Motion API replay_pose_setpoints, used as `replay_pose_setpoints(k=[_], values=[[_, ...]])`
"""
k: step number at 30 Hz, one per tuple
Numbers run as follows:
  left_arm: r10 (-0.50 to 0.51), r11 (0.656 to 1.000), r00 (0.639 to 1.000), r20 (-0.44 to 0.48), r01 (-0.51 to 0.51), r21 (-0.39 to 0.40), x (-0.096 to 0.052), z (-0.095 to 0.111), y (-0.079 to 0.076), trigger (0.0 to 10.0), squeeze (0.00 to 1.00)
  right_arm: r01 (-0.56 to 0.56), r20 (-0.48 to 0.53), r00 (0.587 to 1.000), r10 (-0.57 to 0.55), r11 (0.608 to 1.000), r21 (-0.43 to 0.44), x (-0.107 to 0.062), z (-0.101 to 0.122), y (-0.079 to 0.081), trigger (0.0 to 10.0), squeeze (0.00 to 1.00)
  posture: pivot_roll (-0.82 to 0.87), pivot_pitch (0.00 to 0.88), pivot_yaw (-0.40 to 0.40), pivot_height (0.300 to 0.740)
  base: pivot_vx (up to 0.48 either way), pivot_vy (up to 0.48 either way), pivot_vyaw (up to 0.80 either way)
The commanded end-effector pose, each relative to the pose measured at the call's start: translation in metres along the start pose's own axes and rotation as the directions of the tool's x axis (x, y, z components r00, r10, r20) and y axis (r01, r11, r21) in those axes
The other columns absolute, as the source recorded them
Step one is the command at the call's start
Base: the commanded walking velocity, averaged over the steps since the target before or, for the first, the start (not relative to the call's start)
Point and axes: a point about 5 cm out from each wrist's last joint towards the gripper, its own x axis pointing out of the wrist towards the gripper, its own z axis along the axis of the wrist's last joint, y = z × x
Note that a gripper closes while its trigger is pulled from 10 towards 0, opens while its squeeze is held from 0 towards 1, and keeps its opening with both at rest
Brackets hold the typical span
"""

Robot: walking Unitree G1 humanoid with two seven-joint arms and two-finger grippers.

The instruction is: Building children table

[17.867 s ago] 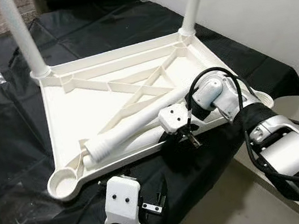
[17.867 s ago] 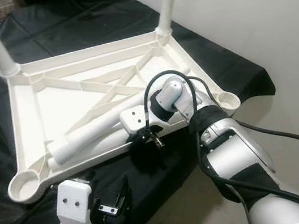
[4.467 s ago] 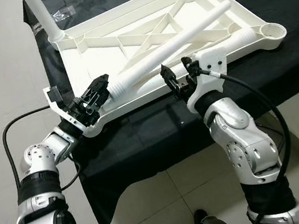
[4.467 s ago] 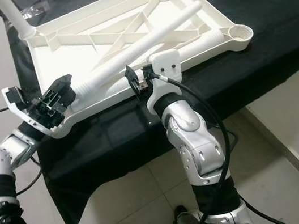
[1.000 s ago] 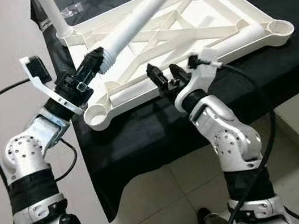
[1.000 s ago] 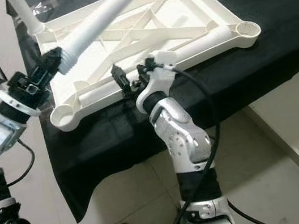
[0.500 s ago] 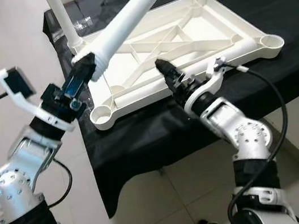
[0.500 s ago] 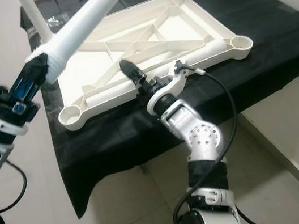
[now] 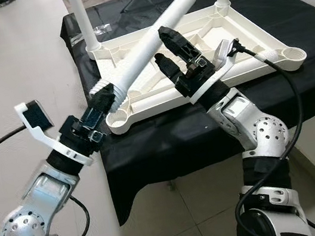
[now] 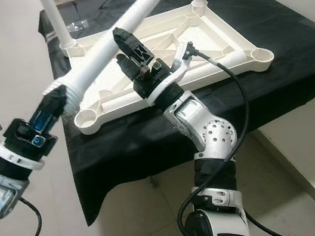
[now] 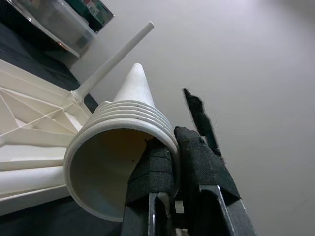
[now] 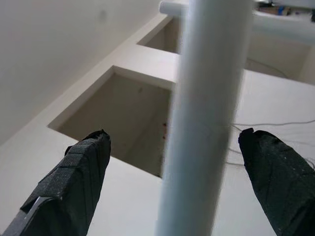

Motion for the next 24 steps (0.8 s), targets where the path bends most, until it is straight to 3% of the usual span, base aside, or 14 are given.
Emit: replay_pose_setpoints(k=[1,17,24], values=[[-0.022,0.999,1.000,-0.011,0.021,-0.037,-0.001,-0.011,-0.009,10.0,0.00,0.001,-0.055,0.998,0.003,0.998,0.068,0.011,-0.021,-0.003,10.0,0.00,0.00,0.178,0.011,0.740,0.000,0.000,0.00],[-0.002,0.993,1.000,-0.030,-0.001,-0.115,-0.007,-0.032,-0.018,10.0,0.00,0.021,-0.095,0.995,-0.014,0.997,0.071,0.013,-0.019,-0.010,10.0,0.00,0.00,0.188,0.003,0.740,0.000,0.000,0.00],[0.018,0.989,0.999,-0.028,-0.023,-0.149,-0.013,-0.038,-0.023,10.0,0.00,0.046,-0.143,0.989,-0.037,0.997,0.060,0.007,-0.017,-0.020,10.0,0.00,0.00,0.195,0.004,0.740,0.000,0.000,0.00]])
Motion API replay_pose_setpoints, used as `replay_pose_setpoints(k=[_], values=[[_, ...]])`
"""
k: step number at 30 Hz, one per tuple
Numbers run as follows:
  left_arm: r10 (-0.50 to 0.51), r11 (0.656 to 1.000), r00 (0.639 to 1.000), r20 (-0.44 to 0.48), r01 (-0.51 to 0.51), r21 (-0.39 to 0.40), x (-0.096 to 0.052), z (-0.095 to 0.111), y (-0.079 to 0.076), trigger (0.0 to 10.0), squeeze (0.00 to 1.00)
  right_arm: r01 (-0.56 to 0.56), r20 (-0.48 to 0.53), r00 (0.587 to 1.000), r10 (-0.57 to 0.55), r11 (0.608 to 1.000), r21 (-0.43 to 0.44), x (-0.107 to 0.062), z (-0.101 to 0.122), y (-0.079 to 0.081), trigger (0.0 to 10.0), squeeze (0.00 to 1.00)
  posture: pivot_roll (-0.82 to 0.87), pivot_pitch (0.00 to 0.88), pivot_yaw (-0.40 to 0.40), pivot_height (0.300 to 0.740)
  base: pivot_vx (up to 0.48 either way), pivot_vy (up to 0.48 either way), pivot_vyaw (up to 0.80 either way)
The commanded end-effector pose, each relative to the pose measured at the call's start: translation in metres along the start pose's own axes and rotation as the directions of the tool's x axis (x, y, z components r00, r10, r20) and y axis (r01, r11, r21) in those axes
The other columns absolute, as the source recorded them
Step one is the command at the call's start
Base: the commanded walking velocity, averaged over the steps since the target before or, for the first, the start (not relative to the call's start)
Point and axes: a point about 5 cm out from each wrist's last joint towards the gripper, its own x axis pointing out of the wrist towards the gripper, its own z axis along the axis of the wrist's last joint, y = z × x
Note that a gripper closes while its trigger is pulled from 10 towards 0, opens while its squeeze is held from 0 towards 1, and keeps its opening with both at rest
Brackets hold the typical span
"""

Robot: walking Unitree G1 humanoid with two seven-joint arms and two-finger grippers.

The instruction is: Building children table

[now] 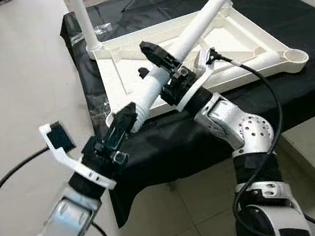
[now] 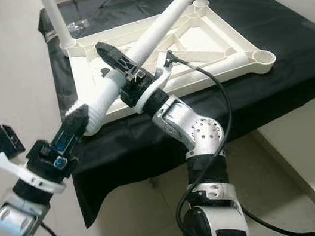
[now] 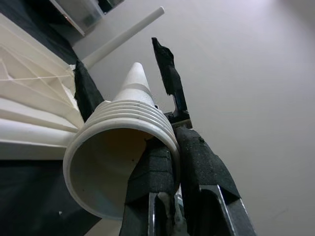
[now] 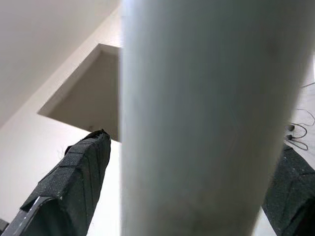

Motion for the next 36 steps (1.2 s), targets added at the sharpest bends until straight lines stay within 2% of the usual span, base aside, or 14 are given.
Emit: replay_pose_setpoints(k=[1,16,36], values=[[-0.032,0.999,0.999,-0.004,0.032,-0.008,0.000,-0.002,-0.008,10.0,0.00,0.004,-0.047,0.999,-0.003,1.000,0.014,0.002,-0.009,-0.003,10.0,0.00,0.00,0.195,0.004,0.740,0.000,0.000,0.00],[-0.012,1.000,1.000,-0.023,0.012,-0.024,-0.008,-0.007,-0.012,10.0,0.00,0.029,-0.134,0.991,-0.027,0.999,0.012,-0.006,-0.004,-0.014,10.0,0.00,0.00,0.203,0.004,0.740,0.000,0.000,0.00],[0.008,0.999,1.000,-0.029,-0.009,-0.046,-0.012,-0.013,-0.015,10.0,0.00,0.051,-0.129,0.990,-0.051,0.999,-0.004,-0.005,0.004,-0.019,10.0,0.00,0.00,0.210,0.002,0.740,0.000,0.000,0.00]])
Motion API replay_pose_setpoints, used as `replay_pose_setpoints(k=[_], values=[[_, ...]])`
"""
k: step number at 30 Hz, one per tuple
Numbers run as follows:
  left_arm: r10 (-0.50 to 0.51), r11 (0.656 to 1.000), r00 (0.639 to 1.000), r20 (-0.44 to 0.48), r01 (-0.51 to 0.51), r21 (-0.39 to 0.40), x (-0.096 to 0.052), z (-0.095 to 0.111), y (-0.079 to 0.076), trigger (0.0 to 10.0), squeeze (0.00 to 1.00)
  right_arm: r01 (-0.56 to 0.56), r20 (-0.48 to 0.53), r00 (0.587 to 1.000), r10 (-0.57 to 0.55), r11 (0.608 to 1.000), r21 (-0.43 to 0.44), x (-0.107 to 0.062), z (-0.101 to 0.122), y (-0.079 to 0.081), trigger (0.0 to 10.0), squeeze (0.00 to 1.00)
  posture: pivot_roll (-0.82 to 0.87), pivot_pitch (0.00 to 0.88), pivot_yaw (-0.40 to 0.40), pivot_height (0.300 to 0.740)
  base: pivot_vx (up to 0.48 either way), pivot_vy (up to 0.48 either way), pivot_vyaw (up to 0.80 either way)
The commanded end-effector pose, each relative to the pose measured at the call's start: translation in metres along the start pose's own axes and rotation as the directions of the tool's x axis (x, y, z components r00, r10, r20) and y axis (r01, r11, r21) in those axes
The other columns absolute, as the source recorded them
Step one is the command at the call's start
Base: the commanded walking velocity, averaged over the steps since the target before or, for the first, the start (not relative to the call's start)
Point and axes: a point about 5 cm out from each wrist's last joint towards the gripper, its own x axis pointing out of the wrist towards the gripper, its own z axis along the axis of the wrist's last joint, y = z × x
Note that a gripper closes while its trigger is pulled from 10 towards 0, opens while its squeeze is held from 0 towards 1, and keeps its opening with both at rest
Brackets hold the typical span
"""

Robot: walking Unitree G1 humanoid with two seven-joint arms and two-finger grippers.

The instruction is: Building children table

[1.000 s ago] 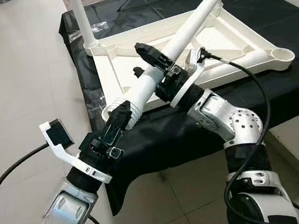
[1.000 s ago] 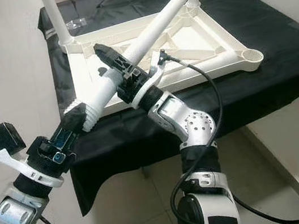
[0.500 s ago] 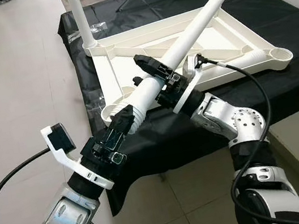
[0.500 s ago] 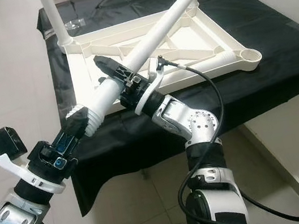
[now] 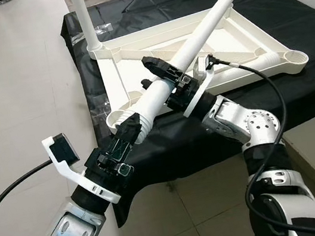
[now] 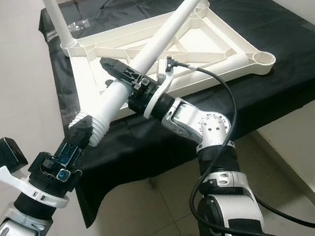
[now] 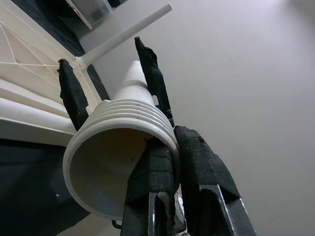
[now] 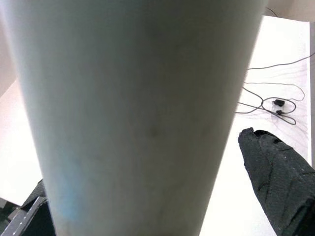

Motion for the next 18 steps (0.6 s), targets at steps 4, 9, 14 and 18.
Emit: replay_pose_setpoints(k=[4,9,14,18], values=[[-0.043,0.999,0.999,-0.030,0.043,-0.017,-0.0013,-0.0060,-0.0084,10.0,0.00,0.006,-0.015,1.000,-0.006,1.000,-0.004,0.0036,-0.0016,-0.0011,10.0,0.00,0.00,0.210,0.002,0.740,0.000,0.000,0.00],[-0.038,0.999,0.999,-0.029,0.037,-0.026,-0.0027,-0.0072,-0.0090,10.0,0.00,0.001,-0.023,1.000,-0.001,1.000,-0.005,0.0039,-0.0013,-0.0012,10.0,0.00,0.00,0.211,0.000,0.740,0.000,0.000,0.00],[-0.026,0.999,0.999,-0.032,0.025,-0.035,-0.0047,-0.0094,-0.0086,10.0,0.00,-0.006,-0.023,1.000,0.006,1.000,-0.003,0.0037,-0.0004,-0.0018,0.0,0.00,0.00,0.211,0.000,0.740,0.000,0.000,0.00],[-0.019,0.999,0.999,-0.028,0.018,-0.043,-0.0056,-0.0098,-0.0078,10.0,0.00,-0.004,-0.021,1.000,0.004,1.000,-0.001,0.0033,0.0005,-0.0025,0.0,0.00,0.00,0.211,0.000,0.740,0.000,0.000,0.00]])
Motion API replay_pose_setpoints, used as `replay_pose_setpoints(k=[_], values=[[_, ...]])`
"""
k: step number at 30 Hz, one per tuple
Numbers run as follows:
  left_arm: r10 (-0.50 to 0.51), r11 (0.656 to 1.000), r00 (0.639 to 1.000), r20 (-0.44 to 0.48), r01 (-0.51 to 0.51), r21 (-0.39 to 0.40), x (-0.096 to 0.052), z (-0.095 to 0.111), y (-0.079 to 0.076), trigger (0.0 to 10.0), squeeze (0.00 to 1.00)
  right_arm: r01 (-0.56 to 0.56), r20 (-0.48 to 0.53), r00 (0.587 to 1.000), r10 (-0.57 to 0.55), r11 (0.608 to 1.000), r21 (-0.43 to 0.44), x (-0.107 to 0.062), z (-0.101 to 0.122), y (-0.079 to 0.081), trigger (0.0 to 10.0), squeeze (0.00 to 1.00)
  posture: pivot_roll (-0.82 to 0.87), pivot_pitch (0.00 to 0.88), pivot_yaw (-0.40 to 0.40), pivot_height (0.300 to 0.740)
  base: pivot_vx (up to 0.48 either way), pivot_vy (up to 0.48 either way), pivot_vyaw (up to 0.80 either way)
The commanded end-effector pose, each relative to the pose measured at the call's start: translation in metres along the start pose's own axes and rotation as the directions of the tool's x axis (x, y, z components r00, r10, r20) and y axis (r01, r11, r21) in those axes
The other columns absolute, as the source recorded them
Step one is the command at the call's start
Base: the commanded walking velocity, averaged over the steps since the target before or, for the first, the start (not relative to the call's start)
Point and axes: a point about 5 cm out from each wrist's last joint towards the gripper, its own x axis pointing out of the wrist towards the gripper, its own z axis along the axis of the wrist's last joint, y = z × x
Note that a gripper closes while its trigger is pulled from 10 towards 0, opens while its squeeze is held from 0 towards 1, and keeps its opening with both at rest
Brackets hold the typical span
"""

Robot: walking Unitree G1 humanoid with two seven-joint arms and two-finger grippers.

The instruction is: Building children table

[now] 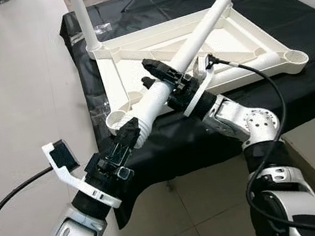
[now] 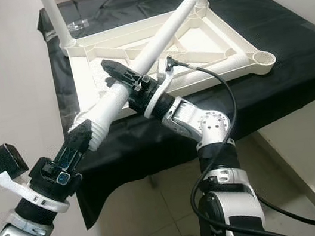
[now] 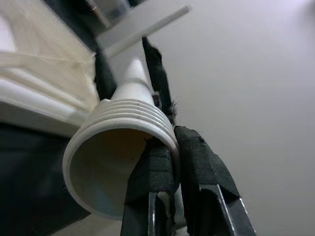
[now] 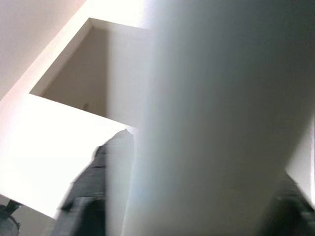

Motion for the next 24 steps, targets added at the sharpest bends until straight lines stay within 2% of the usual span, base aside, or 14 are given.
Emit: replay_pose_setpoints(k=[1,20,22,24], values=[[-0.037,0.999,0.999,-0.027,0.036,-0.008,-0.0005,-0.0045,-0.0065,10.0,0.00,0.010,-0.017,1.000,-0.010,1.000,-0.001,0.0030,-0.0022,-0.0008,0.0,0.00,0.00,0.211,0.000,0.740,0.000,0.000,0.00],[-0.010,0.999,0.998,-0.057,0.008,-0.042,-0.0043,-0.0088,0.0002,10.0,0.00,0.008,-0.021,1.000,-0.008,1.000,-0.013,0.0023,-0.0020,-0.0006,0.0,0.00,-0.02,0.188,0.010,0.740,0.000,0.000,0.00],[-0.015,0.999,0.998,-0.068,0.012,-0.046,-0.0054,-0.0092,0.0008,10.0,0.00,-0.019,-0.088,0.996,0.015,0.999,-0.038,-0.0005,-0.0077,0.0016,0.0,0.00,-0.01,0.183,0.012,0.740,0.000,0.000,0.00],[-0.015,0.999,0.998,-0.069,0.012,-0.046,-0.0056,-0.0092,0.0008,10.0,0.00,-0.023,-0.101,0.995,0.018,0.999,-0.042,-0.0012,-0.0088,0.0019,0.0,0.00,-0.01,0.183,0.012,0.740,0.000,0.000,0.00]])
